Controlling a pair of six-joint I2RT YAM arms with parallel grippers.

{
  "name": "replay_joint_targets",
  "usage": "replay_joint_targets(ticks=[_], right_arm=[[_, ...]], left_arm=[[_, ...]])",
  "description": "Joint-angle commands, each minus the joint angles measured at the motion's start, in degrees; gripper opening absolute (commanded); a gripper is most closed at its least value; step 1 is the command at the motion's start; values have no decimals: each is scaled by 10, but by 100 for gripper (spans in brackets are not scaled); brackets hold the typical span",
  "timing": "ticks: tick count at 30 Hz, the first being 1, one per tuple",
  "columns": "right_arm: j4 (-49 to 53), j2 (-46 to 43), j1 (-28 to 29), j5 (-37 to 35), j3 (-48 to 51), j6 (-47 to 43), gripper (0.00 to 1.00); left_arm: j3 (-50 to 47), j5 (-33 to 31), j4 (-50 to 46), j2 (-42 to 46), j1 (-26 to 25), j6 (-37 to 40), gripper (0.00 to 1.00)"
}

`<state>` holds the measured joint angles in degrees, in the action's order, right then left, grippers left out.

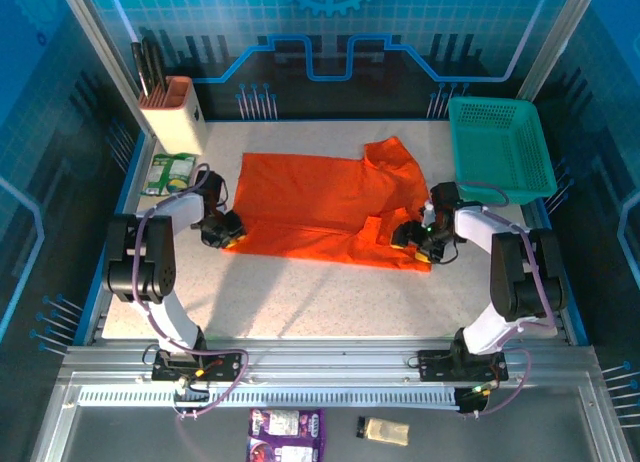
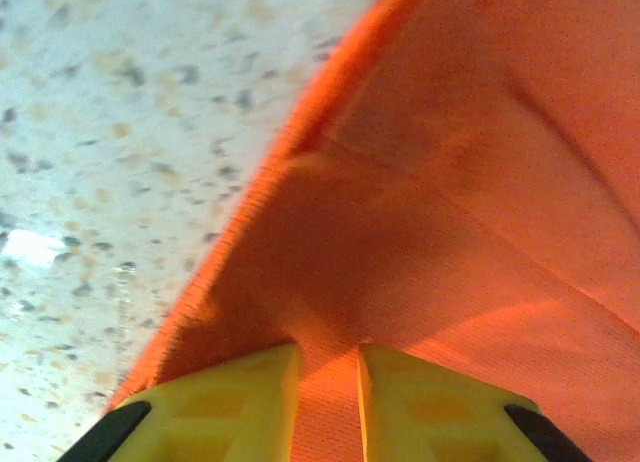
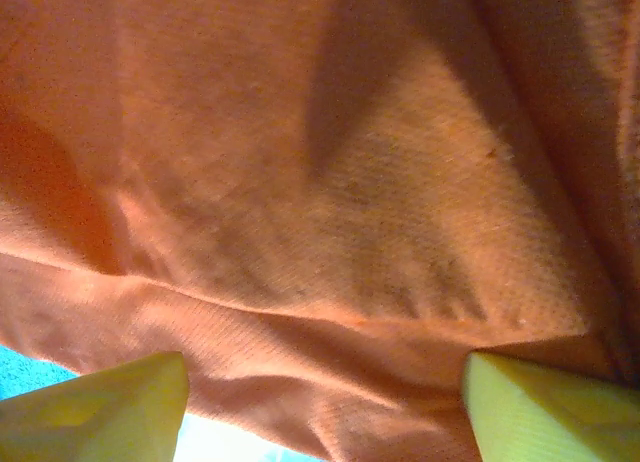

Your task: Fold the inside-out t-shirt

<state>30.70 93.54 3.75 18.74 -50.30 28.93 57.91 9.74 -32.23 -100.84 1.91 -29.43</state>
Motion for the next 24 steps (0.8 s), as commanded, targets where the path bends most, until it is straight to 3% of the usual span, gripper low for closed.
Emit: replay_joint_targets(ticks=[1,7,13,18,24], right_arm=[[-4,12,-26,-19,6,-2,75],[34,-11,-37,-24,-10,-4,73],[57,-69,3,5,-36,10,73],[14,-40,58,59,-33,38,73],[-12,-5,55,23,-4,57,73]], left_arm=[[-25,-1,4,-8,14,7,24],[-39,8,5,25,20,5,24],[-32,46,-4,84,-1,-8,25],[-29,60,7,63,-27,-17,24],[-68,40,27,50,-19,-27,24]])
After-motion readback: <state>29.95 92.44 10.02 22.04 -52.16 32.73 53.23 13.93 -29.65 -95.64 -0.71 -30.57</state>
